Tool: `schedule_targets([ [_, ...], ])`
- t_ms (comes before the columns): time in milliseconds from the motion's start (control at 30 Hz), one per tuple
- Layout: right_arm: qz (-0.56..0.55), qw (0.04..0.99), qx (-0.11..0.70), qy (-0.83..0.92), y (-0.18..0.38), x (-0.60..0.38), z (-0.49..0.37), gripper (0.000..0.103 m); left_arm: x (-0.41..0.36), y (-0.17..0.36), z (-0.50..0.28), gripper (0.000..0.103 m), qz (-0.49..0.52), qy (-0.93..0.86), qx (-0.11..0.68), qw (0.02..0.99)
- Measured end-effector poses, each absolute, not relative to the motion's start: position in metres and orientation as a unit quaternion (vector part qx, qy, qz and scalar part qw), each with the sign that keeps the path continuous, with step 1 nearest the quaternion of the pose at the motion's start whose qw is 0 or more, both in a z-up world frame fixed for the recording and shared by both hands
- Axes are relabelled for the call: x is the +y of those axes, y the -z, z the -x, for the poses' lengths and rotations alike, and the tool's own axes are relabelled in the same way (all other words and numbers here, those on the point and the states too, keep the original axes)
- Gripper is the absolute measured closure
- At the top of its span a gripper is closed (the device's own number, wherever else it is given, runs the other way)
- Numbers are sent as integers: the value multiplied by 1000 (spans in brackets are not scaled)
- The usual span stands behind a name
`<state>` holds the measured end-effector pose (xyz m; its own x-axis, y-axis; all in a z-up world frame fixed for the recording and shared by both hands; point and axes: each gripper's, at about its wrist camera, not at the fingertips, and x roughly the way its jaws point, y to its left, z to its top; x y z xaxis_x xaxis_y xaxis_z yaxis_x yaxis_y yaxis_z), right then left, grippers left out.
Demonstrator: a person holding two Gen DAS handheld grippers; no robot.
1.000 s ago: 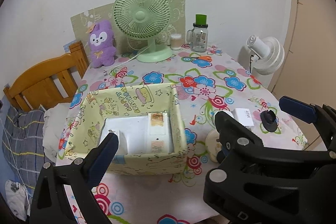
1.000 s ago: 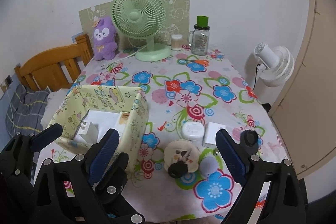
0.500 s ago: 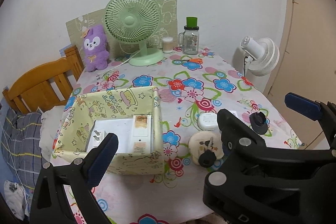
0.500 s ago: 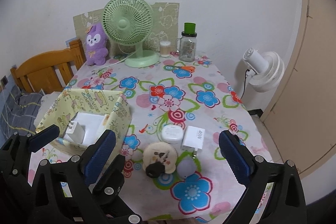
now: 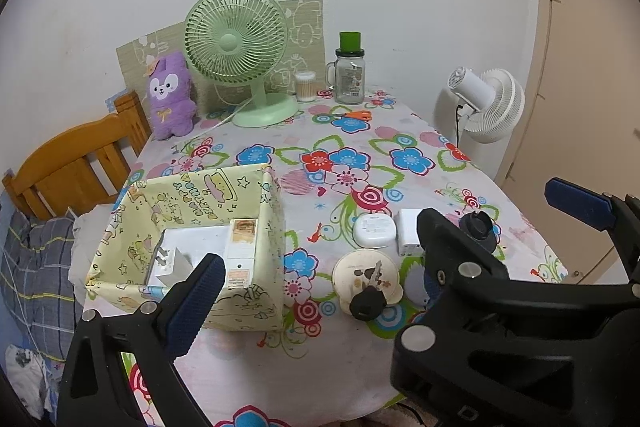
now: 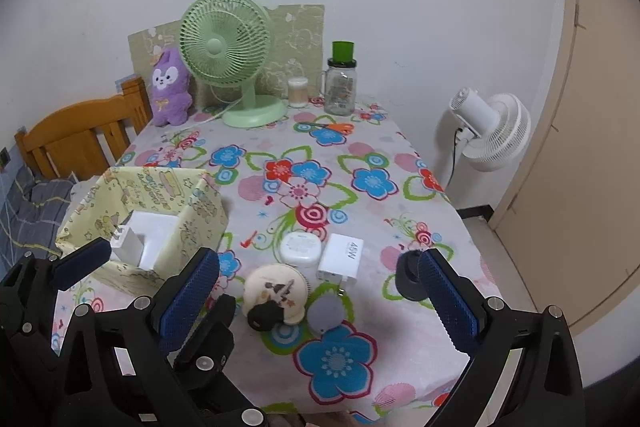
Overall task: Organize rigid objects
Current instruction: 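Withdraw both open tools from the box back toward the table items, then move the left tool to the black key fob while the right tool approaches the grey egg-shaped object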
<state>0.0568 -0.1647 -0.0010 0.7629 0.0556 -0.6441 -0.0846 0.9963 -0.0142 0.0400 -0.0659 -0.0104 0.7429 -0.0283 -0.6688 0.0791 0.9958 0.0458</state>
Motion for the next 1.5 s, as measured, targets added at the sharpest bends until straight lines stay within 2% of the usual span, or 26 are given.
schedule_targets([
  [767, 34, 941, 336, -33, 29, -200, -57, 2, -93, 46, -51, 2, -29, 48, 360, 931],
  [1500, 44, 933, 354, -41, 95, -208, -66, 2, -96, 108, -55, 3, -31, 66, 383, 921],
])
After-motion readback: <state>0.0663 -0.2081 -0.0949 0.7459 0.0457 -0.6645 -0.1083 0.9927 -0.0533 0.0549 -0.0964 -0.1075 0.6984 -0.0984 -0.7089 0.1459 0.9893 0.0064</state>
